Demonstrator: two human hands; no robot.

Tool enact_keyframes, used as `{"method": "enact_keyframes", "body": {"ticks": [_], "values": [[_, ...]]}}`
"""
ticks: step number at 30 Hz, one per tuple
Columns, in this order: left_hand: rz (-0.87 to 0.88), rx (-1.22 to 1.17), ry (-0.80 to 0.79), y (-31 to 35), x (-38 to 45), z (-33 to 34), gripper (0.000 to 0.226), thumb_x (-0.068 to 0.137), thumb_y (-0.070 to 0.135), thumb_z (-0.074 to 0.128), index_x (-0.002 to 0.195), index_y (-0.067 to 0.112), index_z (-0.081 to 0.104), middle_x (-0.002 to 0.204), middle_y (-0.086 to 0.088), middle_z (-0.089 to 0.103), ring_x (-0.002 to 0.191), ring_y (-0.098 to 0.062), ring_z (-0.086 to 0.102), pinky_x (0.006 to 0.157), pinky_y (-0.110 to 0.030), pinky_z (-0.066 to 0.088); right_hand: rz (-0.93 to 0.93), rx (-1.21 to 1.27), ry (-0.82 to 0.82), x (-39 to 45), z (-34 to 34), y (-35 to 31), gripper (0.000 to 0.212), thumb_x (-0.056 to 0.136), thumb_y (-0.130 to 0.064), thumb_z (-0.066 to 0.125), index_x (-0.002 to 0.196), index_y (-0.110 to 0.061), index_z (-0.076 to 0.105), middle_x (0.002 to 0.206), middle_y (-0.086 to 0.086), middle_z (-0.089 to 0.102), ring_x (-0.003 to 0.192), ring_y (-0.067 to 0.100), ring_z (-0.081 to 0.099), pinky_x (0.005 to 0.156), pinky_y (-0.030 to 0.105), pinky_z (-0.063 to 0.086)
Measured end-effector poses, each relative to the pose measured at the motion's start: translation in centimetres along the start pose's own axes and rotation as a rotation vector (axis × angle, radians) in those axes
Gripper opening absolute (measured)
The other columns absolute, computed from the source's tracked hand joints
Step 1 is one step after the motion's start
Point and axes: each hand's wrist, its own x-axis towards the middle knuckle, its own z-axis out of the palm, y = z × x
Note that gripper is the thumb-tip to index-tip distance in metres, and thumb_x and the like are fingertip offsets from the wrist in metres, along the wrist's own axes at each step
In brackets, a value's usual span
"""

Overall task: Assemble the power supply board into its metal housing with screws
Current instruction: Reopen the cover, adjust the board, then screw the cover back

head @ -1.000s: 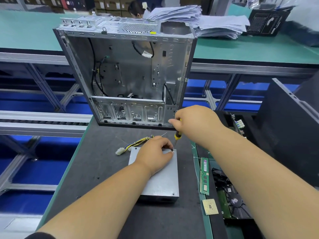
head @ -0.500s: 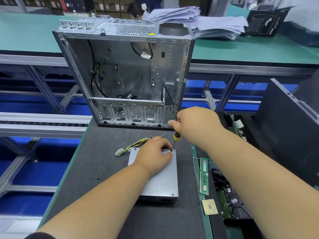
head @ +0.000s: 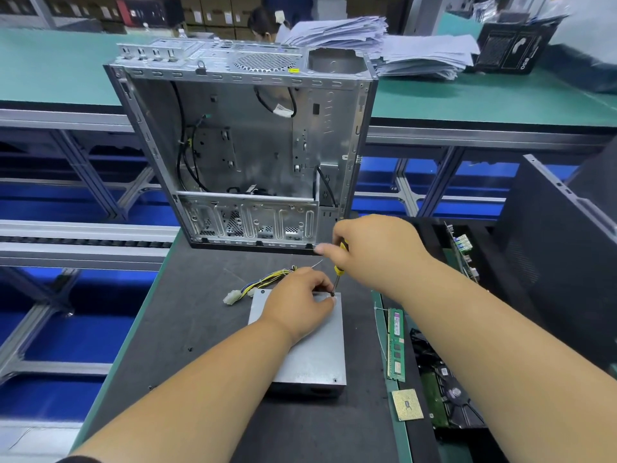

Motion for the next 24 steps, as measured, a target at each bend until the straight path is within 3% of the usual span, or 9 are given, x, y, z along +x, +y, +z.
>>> {"method": "enact_keyframes", "body": {"ticks": [3, 6, 8, 11, 14, 16, 19, 21, 24], "values": [[0.019, 0.000, -0.001, -0.04, 0.00, -0.01, 0.015, 0.079, 0.026, 0.068, 0.080, 0.037, 0.058, 0.089, 0.012, 0.060, 0.090, -0.008, 0.053, 0.083, -0.029, 0.046, -0.019, 0.184, -0.023, -0.25, -0.15, -0.14, 0.028, 0.091, -0.047, 0.047, 0.108, -0.030, 0.061, 0.100, -0.007, 0.058, 0.094, 0.019, 0.057, 0.072, 0.033, 0.045], [0.014, 0.004, -0.002, -0.02, 0.01, -0.04, 0.015, 0.079, 0.025, 0.068, 0.080, 0.036, 0.058, 0.087, 0.013, 0.058, 0.089, -0.007, 0.052, 0.082, -0.028, 0.046, -0.070, 0.244, -0.044, -0.25, -0.72, 0.01, 0.045, 0.088, -0.030, 0.055, 0.132, -0.033, 0.051, 0.117, -0.007, 0.057, 0.107, 0.021, 0.057, 0.084, 0.038, 0.050], [0.013, 0.011, -0.004, -0.03, 0.02, -0.03, 0.012, 0.080, 0.026, 0.068, 0.081, 0.034, 0.060, 0.087, 0.012, 0.058, 0.089, -0.008, 0.052, 0.082, -0.028, 0.045, -0.064, 0.202, -0.022, -0.17, -0.67, 0.18, 0.040, 0.090, -0.033, 0.056, 0.130, -0.036, 0.051, 0.099, -0.009, 0.058, 0.100, 0.020, 0.058, 0.074, 0.034, 0.048], [0.008, 0.010, -0.007, 0.01, -0.02, -0.08, 0.009, 0.081, 0.026, 0.068, 0.084, 0.032, 0.062, 0.090, 0.012, 0.059, 0.090, -0.008, 0.053, 0.083, -0.028, 0.045, 0.015, 0.042, 0.002, 0.22, -0.28, 0.44, 0.016, 0.094, -0.046, 0.051, 0.094, -0.033, 0.059, 0.073, -0.010, 0.053, 0.082, 0.019, 0.056, 0.055, 0.028, 0.034], [0.005, 0.008, -0.007, 0.08, -0.01, -0.12, 0.009, 0.081, 0.026, 0.068, 0.083, 0.033, 0.062, 0.089, 0.011, 0.058, 0.090, -0.008, 0.053, 0.083, -0.028, 0.045, 0.062, -0.050, 0.013, 0.25, 0.06, 0.41, 0.038, 0.096, -0.054, 0.044, 0.071, -0.025, 0.045, 0.063, -0.007, 0.043, 0.070, 0.020, 0.048, 0.048, 0.027, 0.023], [0.012, 0.012, -0.007, 0.11, -0.01, -0.12, 0.010, 0.080, 0.025, 0.068, 0.082, 0.032, 0.062, 0.088, 0.012, 0.058, 0.089, -0.008, 0.052, 0.083, -0.028, 0.045, 0.061, 0.045, 0.010, 0.23, 0.17, 0.45, 0.033, 0.096, -0.051, 0.043, 0.077, -0.024, 0.050, 0.070, -0.006, 0.048, 0.074, 0.020, 0.051, 0.051, 0.028, 0.027], [0.015, 0.007, -0.003, 0.09, -0.04, -0.10, 0.008, 0.080, 0.024, 0.068, 0.083, 0.030, 0.063, 0.088, 0.011, 0.058, 0.089, -0.009, 0.052, 0.083, -0.029, 0.045, -0.027, 0.237, -0.032, 0.04, -0.29, 0.58, 0.026, 0.093, -0.035, 0.047, 0.114, -0.025, 0.059, 0.101, -0.006, 0.054, 0.089, 0.020, 0.054, 0.068, 0.033, 0.041], [0.016, 0.006, -0.002, 0.07, -0.06, -0.10, 0.008, 0.080, 0.025, 0.068, 0.084, 0.029, 0.063, 0.088, 0.011, 0.059, 0.090, -0.009, 0.052, 0.083, -0.028, 0.045, -0.076, 0.251, -0.020, -0.01, -0.57, 0.68, 0.036, 0.096, -0.033, 0.049, 0.131, -0.028, 0.050, 0.095, -0.010, 0.052, 0.086, 0.019, 0.052, 0.068, 0.033, 0.041], [0.011, 0.019, -0.005, 0.09, -0.09, -0.14, 0.008, 0.081, 0.026, 0.068, 0.085, 0.031, 0.063, 0.089, 0.012, 0.058, 0.091, -0.009, 0.053, 0.083, -0.027, 0.045, -0.018, 0.045, 0.017, 0.03, -0.41, 0.76, 0.026, 0.100, -0.048, 0.042, 0.110, -0.027, 0.056, 0.075, -0.008, 0.054, 0.078, 0.021, 0.053, 0.059, 0.032, 0.039]]}}
